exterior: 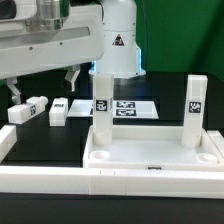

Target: Assemble desk

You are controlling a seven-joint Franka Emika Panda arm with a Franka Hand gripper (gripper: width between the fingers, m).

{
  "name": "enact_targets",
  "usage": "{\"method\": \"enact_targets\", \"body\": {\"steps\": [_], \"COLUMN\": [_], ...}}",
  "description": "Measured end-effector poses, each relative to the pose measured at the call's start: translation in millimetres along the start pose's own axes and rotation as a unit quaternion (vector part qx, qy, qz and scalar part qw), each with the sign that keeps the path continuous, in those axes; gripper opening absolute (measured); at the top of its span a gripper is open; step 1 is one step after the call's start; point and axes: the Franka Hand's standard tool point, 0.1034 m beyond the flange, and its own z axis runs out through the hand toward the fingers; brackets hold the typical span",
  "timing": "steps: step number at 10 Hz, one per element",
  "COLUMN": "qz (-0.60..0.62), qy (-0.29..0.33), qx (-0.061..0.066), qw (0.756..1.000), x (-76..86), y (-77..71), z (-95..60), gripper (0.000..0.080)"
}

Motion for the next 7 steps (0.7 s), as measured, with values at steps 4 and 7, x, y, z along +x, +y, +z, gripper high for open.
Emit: {"method": "enact_targets", "body": {"steps": [4,7], "qz": [0.061,0.089], "qy": [-0.013,-0.026], "qx": [0.009,0.018], "qw": [0.998,0.996], "x": [-23.2,-41.6], "y": [2.1,-1.7], "z": [5.6,17.3], "gripper": [0.0649,0.0649]}}
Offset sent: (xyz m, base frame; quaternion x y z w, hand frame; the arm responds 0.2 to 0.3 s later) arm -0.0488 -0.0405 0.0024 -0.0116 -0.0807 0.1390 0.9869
